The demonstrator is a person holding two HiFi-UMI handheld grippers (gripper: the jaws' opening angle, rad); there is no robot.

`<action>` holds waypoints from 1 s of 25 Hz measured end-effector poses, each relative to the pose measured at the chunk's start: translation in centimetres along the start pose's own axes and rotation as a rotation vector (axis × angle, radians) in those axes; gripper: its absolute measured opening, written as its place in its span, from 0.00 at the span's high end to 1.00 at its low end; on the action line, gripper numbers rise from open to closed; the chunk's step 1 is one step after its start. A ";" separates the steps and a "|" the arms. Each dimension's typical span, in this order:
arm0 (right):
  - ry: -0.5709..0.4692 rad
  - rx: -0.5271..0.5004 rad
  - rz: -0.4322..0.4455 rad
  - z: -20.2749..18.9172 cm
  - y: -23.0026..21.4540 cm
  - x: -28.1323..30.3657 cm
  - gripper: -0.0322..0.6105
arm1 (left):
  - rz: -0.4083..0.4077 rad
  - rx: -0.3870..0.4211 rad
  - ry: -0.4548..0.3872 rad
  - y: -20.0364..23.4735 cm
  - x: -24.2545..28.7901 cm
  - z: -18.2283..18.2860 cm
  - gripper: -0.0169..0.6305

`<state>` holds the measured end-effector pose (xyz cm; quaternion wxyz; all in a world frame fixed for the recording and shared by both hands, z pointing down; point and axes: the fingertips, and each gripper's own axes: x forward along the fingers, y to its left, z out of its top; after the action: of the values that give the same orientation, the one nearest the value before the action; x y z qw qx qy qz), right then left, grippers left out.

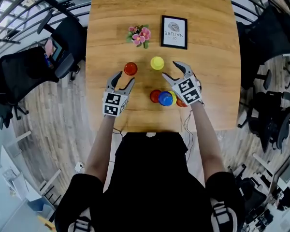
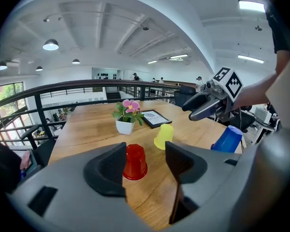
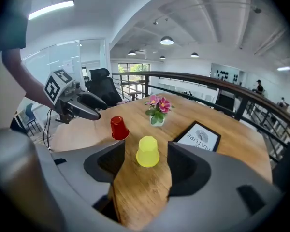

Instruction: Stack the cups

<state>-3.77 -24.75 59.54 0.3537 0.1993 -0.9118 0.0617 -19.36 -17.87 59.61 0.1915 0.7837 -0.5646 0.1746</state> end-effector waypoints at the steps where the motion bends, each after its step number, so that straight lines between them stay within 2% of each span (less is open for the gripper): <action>1: 0.006 -0.002 0.016 -0.1 -0.1 0.6 0.50 | 0.003 0.004 0.007 0.3 0.4 -0.2 0.56; 6: 0.019 -0.034 0.084 -0.1 0.5 3.5 0.44 | 0.005 0.009 0.036 1.1 2.3 -1.2 0.56; 16: 0.042 0.013 0.098 -1.3 0.2 7.6 0.43 | 0.030 0.001 0.073 2.0 5.7 -2.6 0.54; 20: 0.061 -0.004 0.097 -1.9 0.4 8.6 0.45 | 0.044 -0.021 0.080 2.2 6.2 -3.1 0.54; 25: 0.058 -0.016 0.065 -2.0 0.3 9.0 0.56 | 0.075 -0.017 0.079 2.6 6.3 -3.4 0.54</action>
<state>-8.64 -26.86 67.03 0.3793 0.1650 -0.9076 0.0718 -20.13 -22.06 65.87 0.2138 0.7526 -0.5871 0.2077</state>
